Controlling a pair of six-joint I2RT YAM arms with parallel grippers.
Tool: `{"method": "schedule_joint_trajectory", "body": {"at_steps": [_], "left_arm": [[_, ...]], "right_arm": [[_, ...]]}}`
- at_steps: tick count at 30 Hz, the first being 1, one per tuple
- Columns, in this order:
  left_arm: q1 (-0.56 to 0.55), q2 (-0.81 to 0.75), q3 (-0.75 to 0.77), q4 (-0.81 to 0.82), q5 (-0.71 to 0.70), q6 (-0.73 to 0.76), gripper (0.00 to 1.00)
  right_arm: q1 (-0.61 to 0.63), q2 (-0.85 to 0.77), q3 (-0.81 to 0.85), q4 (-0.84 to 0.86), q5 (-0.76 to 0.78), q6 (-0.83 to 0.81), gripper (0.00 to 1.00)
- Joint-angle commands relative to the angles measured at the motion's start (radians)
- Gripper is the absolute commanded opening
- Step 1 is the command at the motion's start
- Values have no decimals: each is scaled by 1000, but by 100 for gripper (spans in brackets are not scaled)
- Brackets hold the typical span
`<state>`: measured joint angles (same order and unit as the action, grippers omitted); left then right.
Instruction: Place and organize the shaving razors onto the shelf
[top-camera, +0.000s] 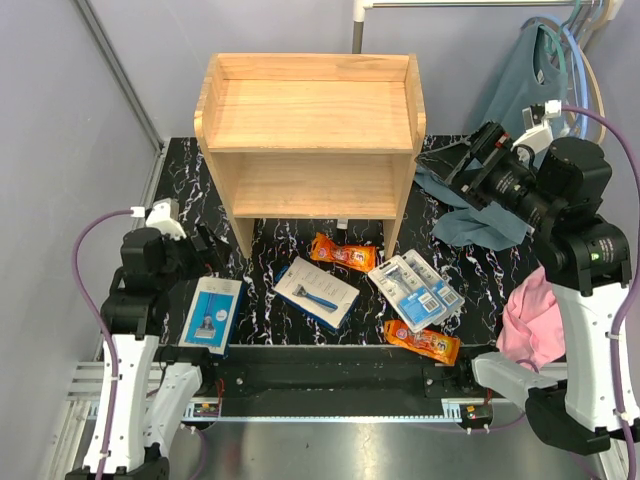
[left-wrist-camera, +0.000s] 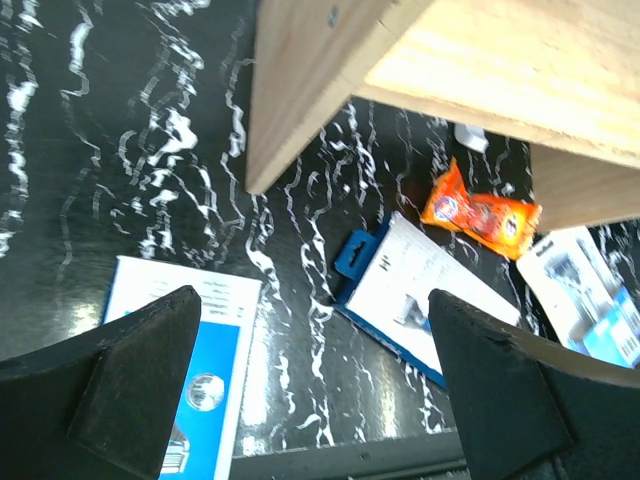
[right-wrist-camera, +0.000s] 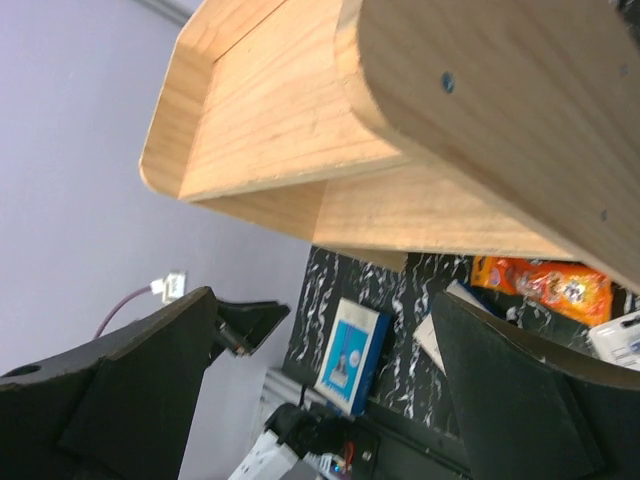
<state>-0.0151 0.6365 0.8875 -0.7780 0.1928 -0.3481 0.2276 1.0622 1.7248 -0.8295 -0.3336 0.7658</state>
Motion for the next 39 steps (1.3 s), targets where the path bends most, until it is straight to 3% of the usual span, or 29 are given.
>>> {"method": "schedule_joint_trajectory", "body": {"at_steps": [1, 5, 9, 16, 20, 25, 32, 39], "left_arm": [[-2, 20, -15, 14, 73, -40, 99], [-2, 45, -38, 23, 126, -101, 99], [0, 37, -27, 36, 221, -49, 99], [-2, 29, 24, 3, 206, -25, 99], [0, 64, 33, -6, 240, -37, 99], [-2, 88, 24, -9, 295, -60, 99], [0, 117, -31, -17, 367, -81, 99], [-9, 108, -94, -14, 395, -109, 99]], "right_arm": [[4, -28, 18, 2, -130, 46, 100], [4, -137, -102, 184, -150, 104, 100], [4, -107, -103, 135, -165, 96, 100], [4, -56, -99, -13, -101, -68, 100], [4, -59, -193, -17, -168, -96, 100], [47, -131, -306, 6, -136, -80, 100], [242, -173, -497, 35, -4, -19, 100], [609, -96, -642, 78, 290, 84, 100]]}}
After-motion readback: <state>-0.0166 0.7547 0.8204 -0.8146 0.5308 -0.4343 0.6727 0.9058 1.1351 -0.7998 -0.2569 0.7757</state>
